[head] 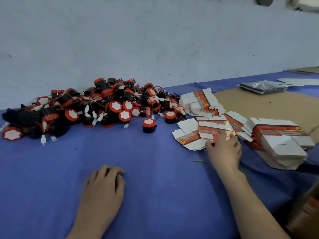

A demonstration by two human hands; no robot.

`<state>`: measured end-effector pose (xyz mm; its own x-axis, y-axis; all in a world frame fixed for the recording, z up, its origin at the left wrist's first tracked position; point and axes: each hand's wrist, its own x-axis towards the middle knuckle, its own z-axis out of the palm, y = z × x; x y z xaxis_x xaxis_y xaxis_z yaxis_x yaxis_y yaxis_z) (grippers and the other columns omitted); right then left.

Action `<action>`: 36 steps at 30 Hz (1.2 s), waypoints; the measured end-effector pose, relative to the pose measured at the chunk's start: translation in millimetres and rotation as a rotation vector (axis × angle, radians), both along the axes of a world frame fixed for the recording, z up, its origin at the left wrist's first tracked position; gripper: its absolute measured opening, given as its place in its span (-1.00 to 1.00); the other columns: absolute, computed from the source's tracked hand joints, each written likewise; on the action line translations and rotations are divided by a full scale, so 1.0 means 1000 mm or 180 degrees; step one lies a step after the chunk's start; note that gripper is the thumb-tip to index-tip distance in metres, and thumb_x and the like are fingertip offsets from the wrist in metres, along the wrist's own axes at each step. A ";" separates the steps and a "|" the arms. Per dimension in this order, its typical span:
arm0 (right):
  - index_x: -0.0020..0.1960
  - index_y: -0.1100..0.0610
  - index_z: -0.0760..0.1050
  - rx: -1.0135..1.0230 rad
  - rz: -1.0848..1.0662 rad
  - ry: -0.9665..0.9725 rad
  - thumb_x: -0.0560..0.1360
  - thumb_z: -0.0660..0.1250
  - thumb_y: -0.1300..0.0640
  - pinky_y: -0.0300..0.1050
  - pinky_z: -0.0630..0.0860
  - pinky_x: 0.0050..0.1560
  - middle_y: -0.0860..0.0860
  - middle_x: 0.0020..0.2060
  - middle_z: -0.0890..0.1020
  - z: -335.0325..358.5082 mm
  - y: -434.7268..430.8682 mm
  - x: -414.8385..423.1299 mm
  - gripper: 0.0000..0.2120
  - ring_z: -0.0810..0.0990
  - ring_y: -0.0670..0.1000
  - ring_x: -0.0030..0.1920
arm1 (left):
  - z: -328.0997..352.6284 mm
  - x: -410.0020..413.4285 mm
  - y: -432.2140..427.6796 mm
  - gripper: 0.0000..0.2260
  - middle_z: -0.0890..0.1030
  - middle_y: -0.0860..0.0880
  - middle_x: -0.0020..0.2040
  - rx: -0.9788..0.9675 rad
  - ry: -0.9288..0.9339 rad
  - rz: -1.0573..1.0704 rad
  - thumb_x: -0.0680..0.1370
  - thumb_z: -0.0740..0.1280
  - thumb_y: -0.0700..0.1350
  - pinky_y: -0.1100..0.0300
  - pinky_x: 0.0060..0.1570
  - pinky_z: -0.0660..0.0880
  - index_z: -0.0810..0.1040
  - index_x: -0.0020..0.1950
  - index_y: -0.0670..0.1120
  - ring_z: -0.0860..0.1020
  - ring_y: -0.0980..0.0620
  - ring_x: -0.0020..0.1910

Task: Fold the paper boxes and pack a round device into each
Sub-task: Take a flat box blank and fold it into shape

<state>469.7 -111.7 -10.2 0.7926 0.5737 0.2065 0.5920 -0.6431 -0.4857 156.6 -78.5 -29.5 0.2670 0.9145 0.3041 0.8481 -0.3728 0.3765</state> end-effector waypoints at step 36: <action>0.47 -0.55 -0.03 0.1324 0.3484 0.2118 0.29 0.29 -0.59 -0.34 0.33 0.34 -0.54 0.40 0.25 0.000 -0.023 -0.169 -0.16 0.20 -0.49 0.40 | 0.051 -0.026 -0.048 -0.81 0.69 0.16 0.11 -0.1207 -0.3622 -0.0634 0.61 0.32 0.01 0.22 0.07 0.55 0.64 0.18 0.20 0.64 0.20 0.10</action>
<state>300.9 -135.2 -9.8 -0.0118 0.9609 0.2768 0.2800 0.2689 -0.9216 130.9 -126.0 21.2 0.1675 0.9696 0.1783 -0.0975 -0.1637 0.9817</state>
